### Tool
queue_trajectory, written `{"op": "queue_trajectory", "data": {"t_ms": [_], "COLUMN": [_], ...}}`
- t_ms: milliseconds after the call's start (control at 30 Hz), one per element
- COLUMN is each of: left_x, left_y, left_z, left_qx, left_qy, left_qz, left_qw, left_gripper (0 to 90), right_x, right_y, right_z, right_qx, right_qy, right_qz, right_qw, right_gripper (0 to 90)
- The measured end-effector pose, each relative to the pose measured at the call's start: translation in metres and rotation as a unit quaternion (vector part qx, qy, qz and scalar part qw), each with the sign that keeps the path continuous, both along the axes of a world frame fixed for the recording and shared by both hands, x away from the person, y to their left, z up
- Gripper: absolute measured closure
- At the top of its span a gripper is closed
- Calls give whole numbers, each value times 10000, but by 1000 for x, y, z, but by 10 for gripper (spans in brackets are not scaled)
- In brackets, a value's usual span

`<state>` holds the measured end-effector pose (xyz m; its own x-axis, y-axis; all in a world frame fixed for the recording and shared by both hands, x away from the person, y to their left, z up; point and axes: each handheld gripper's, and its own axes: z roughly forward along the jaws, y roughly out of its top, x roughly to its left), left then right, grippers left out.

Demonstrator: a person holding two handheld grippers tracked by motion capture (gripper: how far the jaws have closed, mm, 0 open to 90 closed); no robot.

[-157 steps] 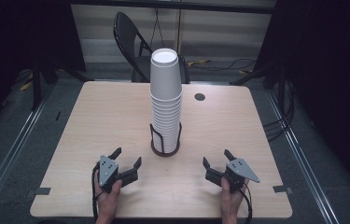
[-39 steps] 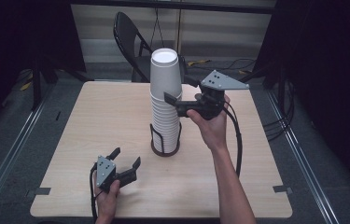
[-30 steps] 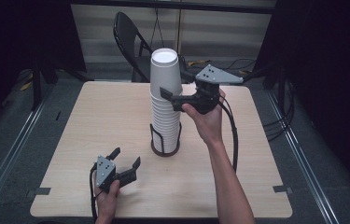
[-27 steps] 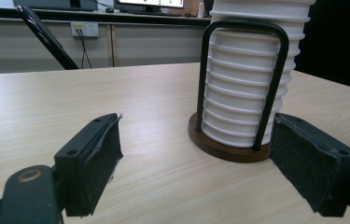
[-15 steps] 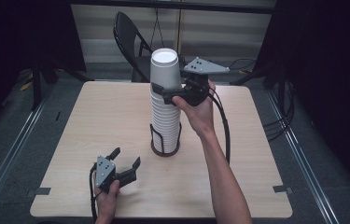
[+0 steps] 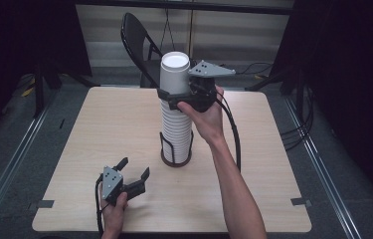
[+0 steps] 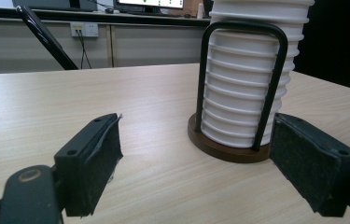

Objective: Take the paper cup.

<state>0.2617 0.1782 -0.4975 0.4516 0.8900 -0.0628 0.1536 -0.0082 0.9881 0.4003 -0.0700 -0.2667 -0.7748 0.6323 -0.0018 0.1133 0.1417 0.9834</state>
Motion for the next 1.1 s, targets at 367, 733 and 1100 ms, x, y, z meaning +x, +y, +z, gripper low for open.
{"op": "queue_trajectory", "data": {"t_ms": [367, 733, 1100], "left_x": [0, 0, 0], "left_y": [0, 0, 1], "left_z": [0, 0, 0], "left_qx": [-6, 2, -1], "left_qy": [-4, -3, -2], "left_qz": [0, -14, -23], "left_qw": [10000, 10000, 10000], "left_gripper": [168, 168, 168], "right_x": [-3, -4, -5], "right_y": [-2, -3, -8], "right_z": [13, 22, 32], "right_qx": [179, 319, 518], "right_qy": [-135, -190, -180], "right_qz": [-51, -48, -39], "right_qw": [9997, 9993, 9985], "right_gripper": [132, 137, 138]}}
